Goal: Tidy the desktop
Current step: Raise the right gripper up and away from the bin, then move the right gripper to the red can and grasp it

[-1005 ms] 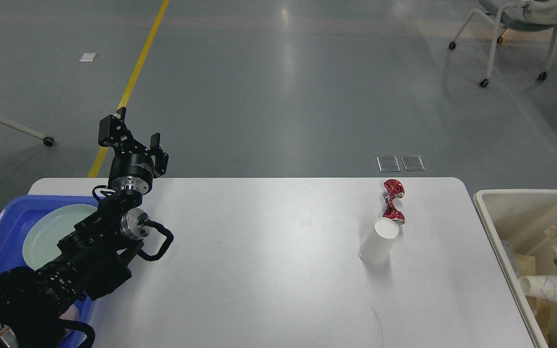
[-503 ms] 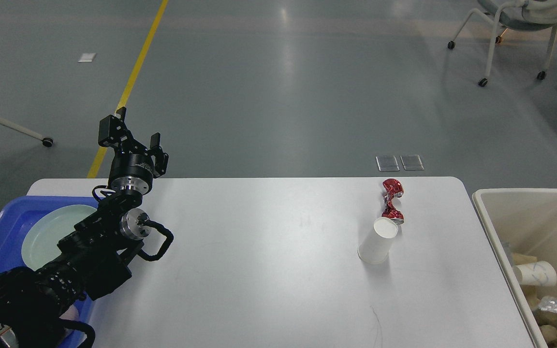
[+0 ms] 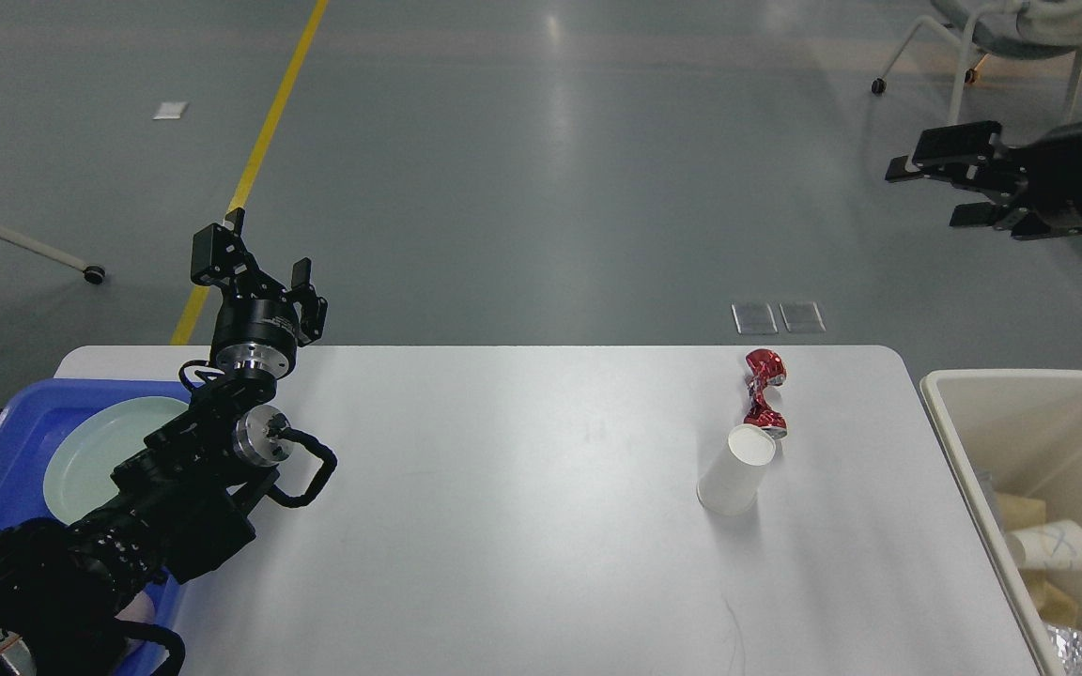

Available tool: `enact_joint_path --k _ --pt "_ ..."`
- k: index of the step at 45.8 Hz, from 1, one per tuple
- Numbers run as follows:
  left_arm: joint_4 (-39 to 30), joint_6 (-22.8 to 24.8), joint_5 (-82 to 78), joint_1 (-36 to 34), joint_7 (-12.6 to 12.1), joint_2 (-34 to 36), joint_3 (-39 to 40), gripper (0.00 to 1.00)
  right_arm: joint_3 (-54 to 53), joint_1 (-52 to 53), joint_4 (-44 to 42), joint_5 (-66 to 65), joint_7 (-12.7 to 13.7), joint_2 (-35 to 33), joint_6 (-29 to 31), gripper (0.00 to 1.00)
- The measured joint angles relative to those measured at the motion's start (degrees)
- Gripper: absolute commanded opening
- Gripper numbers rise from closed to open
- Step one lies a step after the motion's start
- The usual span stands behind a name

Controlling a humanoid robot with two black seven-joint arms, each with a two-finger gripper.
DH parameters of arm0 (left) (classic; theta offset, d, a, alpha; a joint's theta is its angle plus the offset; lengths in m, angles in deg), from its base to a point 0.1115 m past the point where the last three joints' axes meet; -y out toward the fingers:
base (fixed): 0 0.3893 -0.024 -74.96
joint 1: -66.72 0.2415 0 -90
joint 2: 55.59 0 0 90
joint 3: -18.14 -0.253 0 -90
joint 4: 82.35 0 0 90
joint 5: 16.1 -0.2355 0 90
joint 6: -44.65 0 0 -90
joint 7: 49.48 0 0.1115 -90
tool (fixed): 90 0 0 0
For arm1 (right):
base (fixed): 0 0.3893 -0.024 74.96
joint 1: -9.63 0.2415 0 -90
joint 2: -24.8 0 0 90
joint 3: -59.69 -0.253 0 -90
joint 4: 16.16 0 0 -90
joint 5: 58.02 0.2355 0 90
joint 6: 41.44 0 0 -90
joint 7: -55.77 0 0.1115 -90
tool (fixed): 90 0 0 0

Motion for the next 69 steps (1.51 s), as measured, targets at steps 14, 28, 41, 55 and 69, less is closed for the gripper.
enact_joint_path --k 14,28,41,55,69 --pt "0.0 0.0 0.0 0.0 0.0 0.0 0.0 1.00 -0.6 14.2 6.3 0.4 0.1 8.3 18.0 1.00" --pt "0.0 0.0 0.0 0.0 0.0 0.0 0.0 1.00 -1.3 7.6 3.4 0.5 0.7 15.8 10.4 1.00" --pt "0.0 0.0 0.0 0.0 0.0 0.0 0.0 1.00 -0.8 -13.5 -7.9 0.5 5.2 21.6 -7.6 1.00" --pt "0.0 0.0 0.0 0.0 0.0 0.0 0.0 1.00 -0.4 -30.5 -16.8 -1.4 7.7 25.8 -18.6 1.00" --pt "0.0 0.0 0.0 0.0 0.0 0.0 0.0 1.00 -0.4 -41.4 -26.1 -6.6 10.7 28.8 -27.0 1.00"
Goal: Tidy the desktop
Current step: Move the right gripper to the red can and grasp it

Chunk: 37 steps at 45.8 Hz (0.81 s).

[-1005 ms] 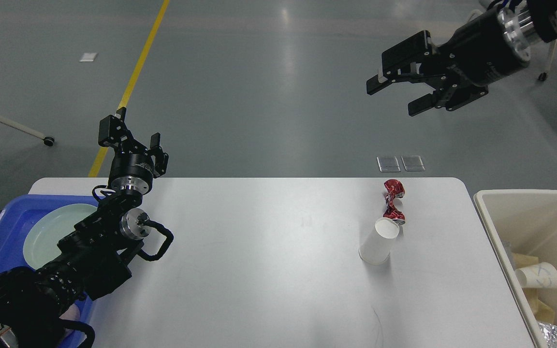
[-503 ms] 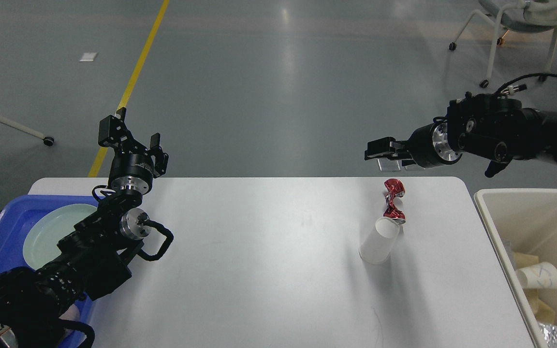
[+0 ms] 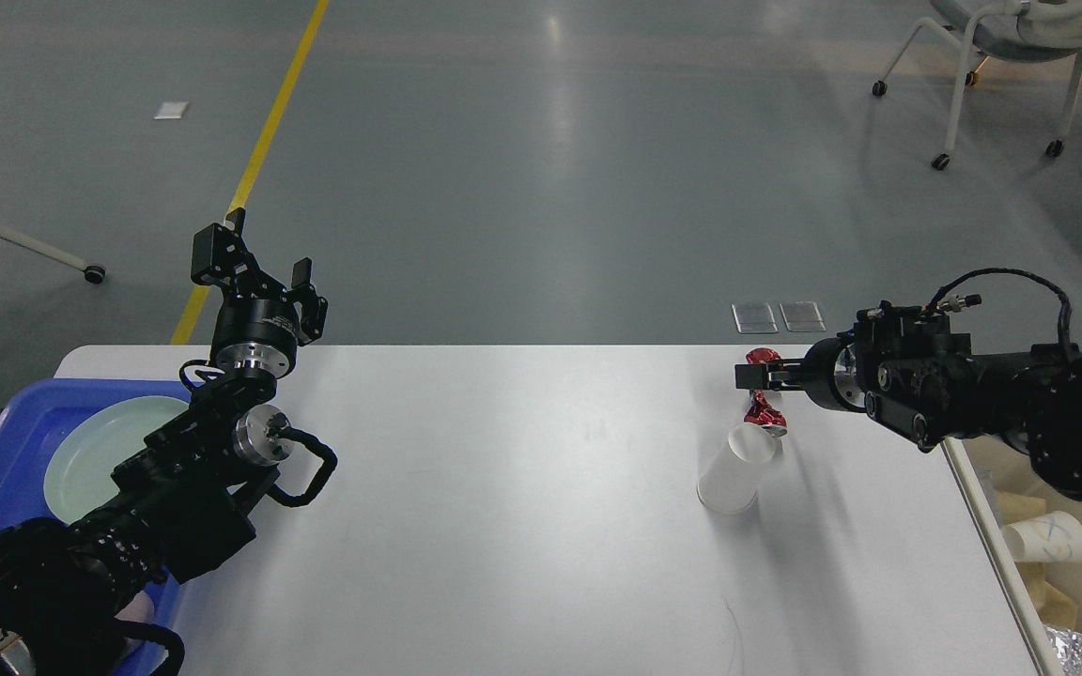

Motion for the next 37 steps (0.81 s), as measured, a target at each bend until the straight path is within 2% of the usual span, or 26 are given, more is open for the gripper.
enact_joint_path --k 8,18,37 --pt "0.0 0.0 0.0 0.0 0.0 0.0 0.0 1.00 -0.1 -4.0 -3.9 -0.1 4.4 1.9 -2.3 1.00" --pt "0.0 0.0 0.0 0.0 0.0 0.0 0.0 1.00 -0.2 -6.7 -5.4 -0.1 6.9 2.8 -3.4 1.00" --pt "0.0 0.0 0.0 0.0 0.0 0.0 0.0 1.00 -0.3 -7.0 -3.7 -0.1 7.5 4.2 -2.6 1.00"
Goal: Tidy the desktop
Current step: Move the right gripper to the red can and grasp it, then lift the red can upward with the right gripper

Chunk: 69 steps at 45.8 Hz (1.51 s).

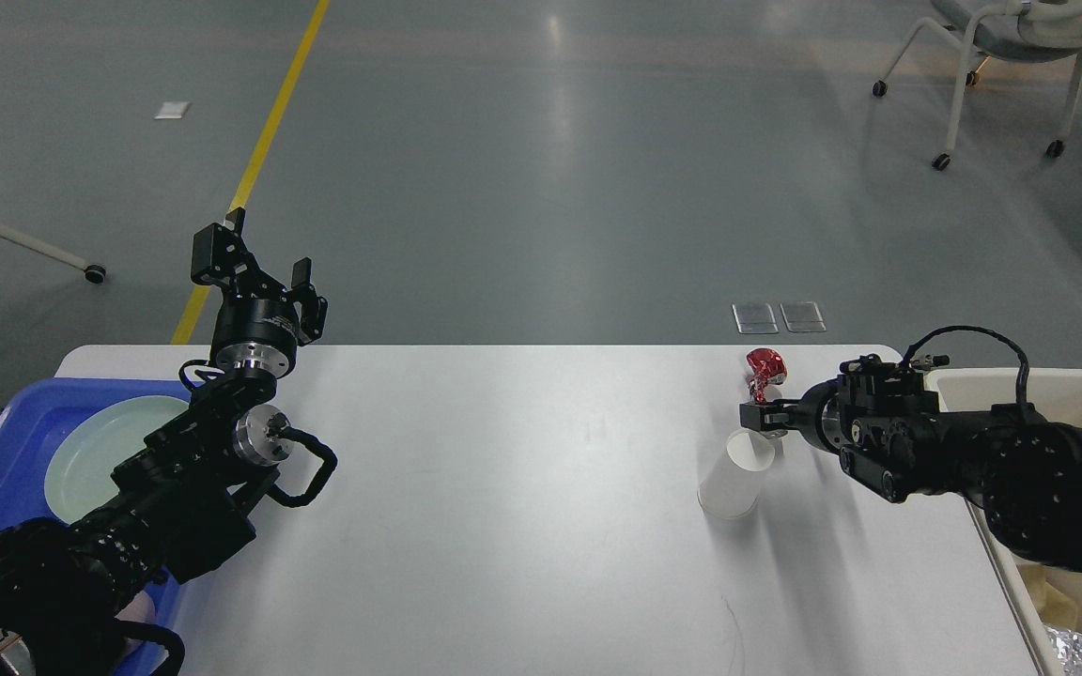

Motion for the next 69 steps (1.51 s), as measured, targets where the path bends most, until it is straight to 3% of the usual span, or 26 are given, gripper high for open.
enact_joint_path --k 11,32,42,55,61,69 --pt "0.0 0.0 0.0 0.0 0.0 0.0 0.0 1.00 -0.2 1.0 2.4 0.0 -0.2 0.4 0.1 1.00" --pt "0.0 0.0 0.0 0.0 0.0 0.0 0.0 1.00 -2.0 -2.2 -2.3 0.0 0.3 2.8 -2.8 1.00" --pt "0.0 0.0 0.0 0.0 0.0 0.0 0.0 1.00 -1.8 -5.0 -4.9 -0.1 3.2 4.0 -3.9 1.00" --pt "0.0 0.0 0.0 0.0 0.0 0.0 0.0 1.00 -1.7 -5.9 -5.9 -0.2 3.8 4.5 -3.9 0.99" --pt "0.0 0.0 0.0 0.0 0.0 0.0 0.0 1.00 -1.8 -5.9 -6.1 -0.2 5.5 4.9 -4.0 0.97" --pt "0.0 0.0 0.0 0.0 0.0 0.0 0.0 1.00 -1.8 -6.0 -6.5 -0.2 7.7 5.1 -4.0 0.79"
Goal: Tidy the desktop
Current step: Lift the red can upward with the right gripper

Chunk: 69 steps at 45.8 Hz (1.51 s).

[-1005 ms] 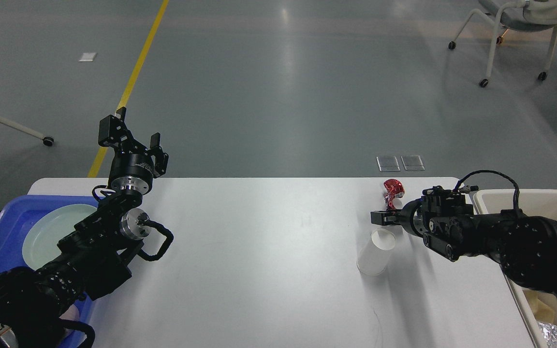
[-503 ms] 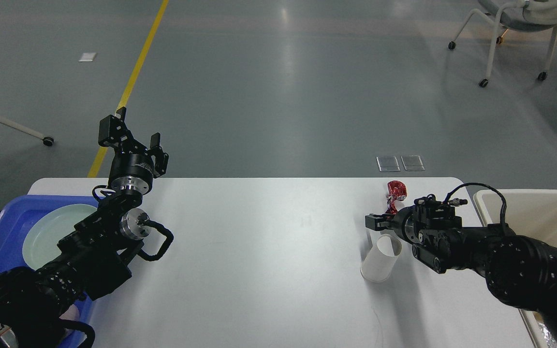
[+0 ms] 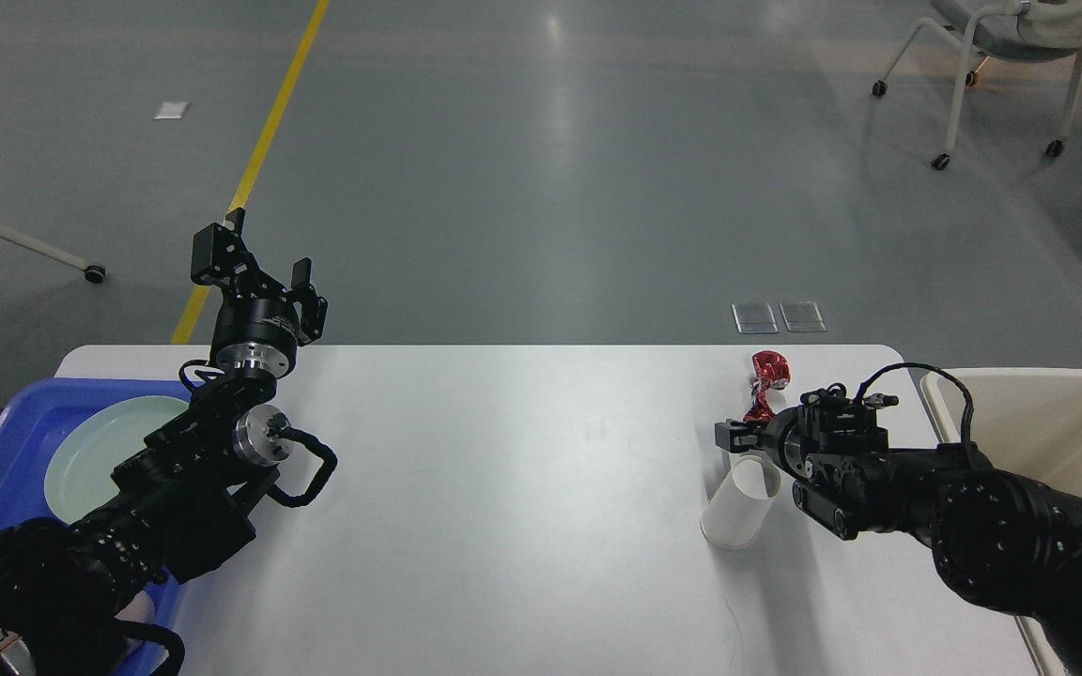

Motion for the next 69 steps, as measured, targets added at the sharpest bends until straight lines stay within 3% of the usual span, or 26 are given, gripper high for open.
enact_joint_path --k 5,14,28,50,60,69 --pt "0.0 0.0 0.0 0.0 0.0 0.0 0.0 1.00 0.0 0.0 -0.3 0.1 0.8 0.0 0.0 0.67" --pt "0.0 0.0 0.0 0.0 0.0 0.0 0.0 1.00 -0.1 0.0 -0.4 0.2 1.0 0.0 0.1 0.62" --pt "0.0 0.0 0.0 0.0 0.0 0.0 0.0 1.00 0.2 -0.1 -0.2 0.2 0.9 -0.1 0.7 0.35" --pt "0.0 0.0 -0.1 0.0 0.0 0.0 0.0 1.00 0.2 4.2 1.0 0.2 0.2 -0.7 1.8 0.34" --pt "0.0 0.0 0.0 0.0 0.0 0.0 0.0 1.00 -0.6 16.2 5.5 0.7 -1.7 -4.9 9.5 0.34" --pt "0.0 0.0 0.0 0.0 0.0 0.0 0.0 1.00 -7.2 34.1 15.2 1.1 -3.8 -13.0 26.4 0.34"
